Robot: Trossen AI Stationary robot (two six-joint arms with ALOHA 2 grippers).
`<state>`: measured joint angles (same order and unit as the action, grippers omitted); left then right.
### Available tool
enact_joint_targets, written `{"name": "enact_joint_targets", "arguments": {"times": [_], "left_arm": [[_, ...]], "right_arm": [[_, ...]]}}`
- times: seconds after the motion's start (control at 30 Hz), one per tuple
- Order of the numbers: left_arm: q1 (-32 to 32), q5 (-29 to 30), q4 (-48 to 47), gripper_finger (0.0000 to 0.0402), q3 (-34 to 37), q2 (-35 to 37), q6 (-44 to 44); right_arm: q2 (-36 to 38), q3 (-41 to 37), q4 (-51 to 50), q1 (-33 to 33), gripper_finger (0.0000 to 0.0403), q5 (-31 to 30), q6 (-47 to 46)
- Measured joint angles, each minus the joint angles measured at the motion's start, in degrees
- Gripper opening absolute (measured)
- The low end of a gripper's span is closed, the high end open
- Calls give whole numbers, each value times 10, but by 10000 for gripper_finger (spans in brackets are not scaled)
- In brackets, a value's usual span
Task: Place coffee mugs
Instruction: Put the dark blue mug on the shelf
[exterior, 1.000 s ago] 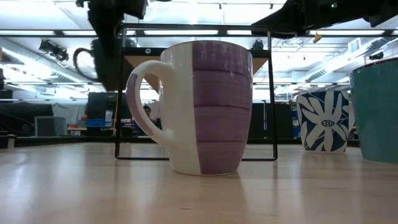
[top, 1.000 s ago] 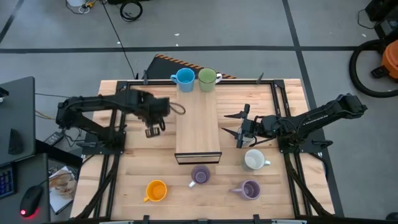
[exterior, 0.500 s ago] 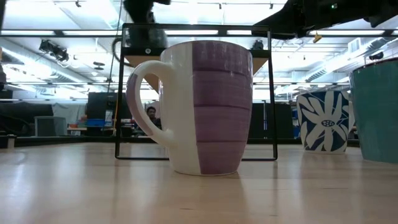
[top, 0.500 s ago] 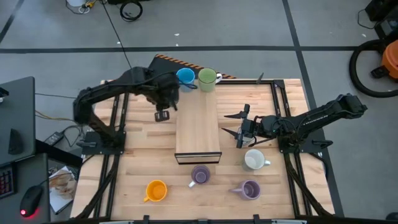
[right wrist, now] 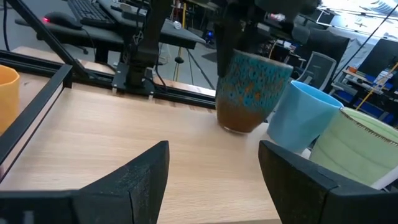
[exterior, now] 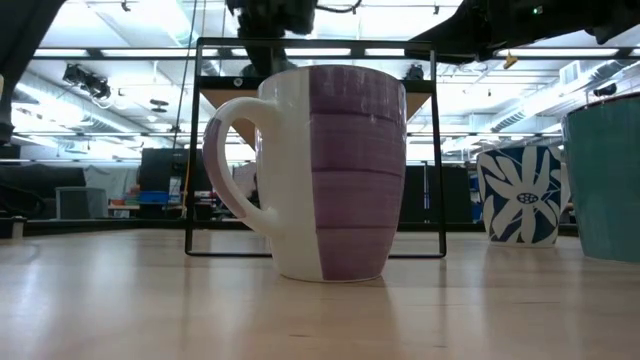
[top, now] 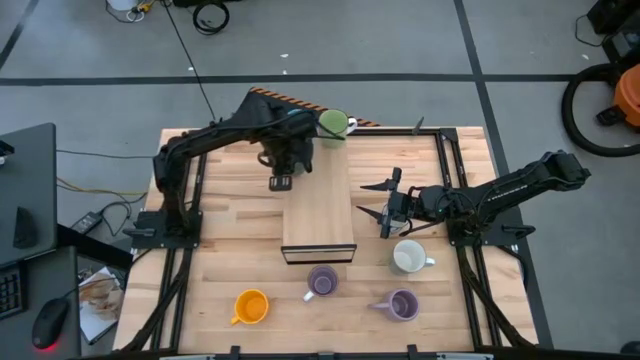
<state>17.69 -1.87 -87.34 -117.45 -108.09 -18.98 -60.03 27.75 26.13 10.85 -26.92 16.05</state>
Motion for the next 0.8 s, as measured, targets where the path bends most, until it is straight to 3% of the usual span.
{"name": "enact_joint_targets", "arguments": {"times": [0.47, 0.8], "left_arm": [[5, 15, 19, 50, -1, -13, -37], [4, 37, 38, 95, 0, -14, -58]], "right_arm": [[0, 0, 1, 0, 254, 2, -3], [0, 0, 0, 0, 254, 12, -6]]}}
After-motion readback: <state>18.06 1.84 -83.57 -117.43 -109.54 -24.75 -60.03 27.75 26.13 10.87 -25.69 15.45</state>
